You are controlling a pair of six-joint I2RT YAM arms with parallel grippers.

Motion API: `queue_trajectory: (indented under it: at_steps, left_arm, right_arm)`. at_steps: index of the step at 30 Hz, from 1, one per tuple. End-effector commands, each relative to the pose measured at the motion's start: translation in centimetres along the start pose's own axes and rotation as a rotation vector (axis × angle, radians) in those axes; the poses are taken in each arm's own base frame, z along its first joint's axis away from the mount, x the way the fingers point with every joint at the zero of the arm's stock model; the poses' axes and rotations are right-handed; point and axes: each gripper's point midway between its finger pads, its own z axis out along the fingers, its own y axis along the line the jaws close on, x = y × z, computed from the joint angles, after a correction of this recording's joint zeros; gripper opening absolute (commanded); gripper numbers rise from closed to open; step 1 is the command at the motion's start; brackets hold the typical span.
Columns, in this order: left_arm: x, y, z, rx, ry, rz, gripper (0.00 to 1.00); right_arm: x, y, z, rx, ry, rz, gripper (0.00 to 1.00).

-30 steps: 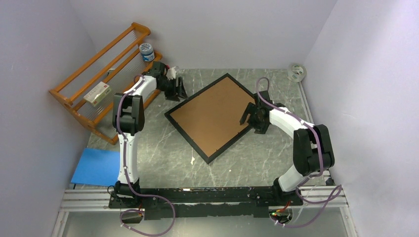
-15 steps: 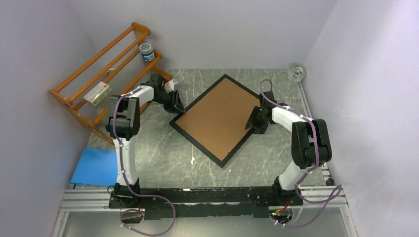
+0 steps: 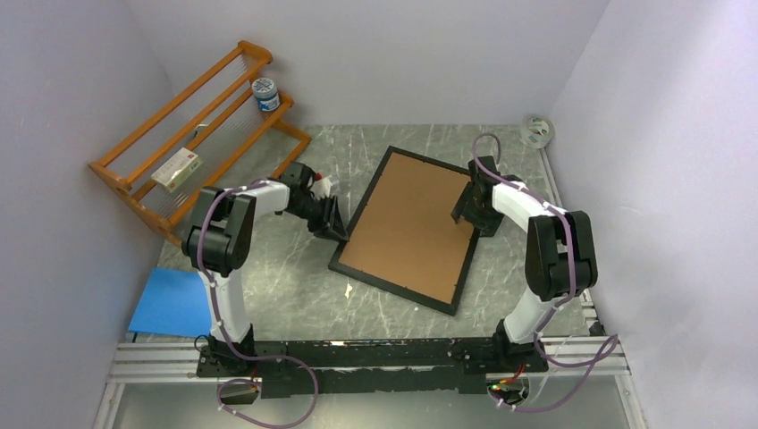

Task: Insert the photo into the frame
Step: Adjust the photo frame at the center of the board.

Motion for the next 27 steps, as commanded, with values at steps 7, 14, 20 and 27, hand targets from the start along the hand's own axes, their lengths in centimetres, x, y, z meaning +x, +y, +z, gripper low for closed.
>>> queue_trajectory:
  at_steps: [7,14,20,27]
  left_arm:
    - [4.9,-6.8,0.0,0.118,-0.003,0.062,0.53]
    - [2.3,-4.7,-3.3,-0.118,-0.219,-0.029,0.72]
    - [2.1,-2.6,-5.8,-0.184,-0.299,-0.173,0.75]
    - [3.0,0.5,-7.4,-0.207,-0.308,-0.3,0.75]
  right_arm:
    - [0.0,9.6,-6.2,-0.047,-0.121,-0.153,0.74]
    - [5.7,19.4,-7.5,-0.189,-0.026,-0.269,0.69]
    - [9.9,23.2,-5.6,-0.14,0.007,-0.339,0.67]
    - [11.9,24.7,-4.5,-0.061,-0.011,-0.41,0.62]
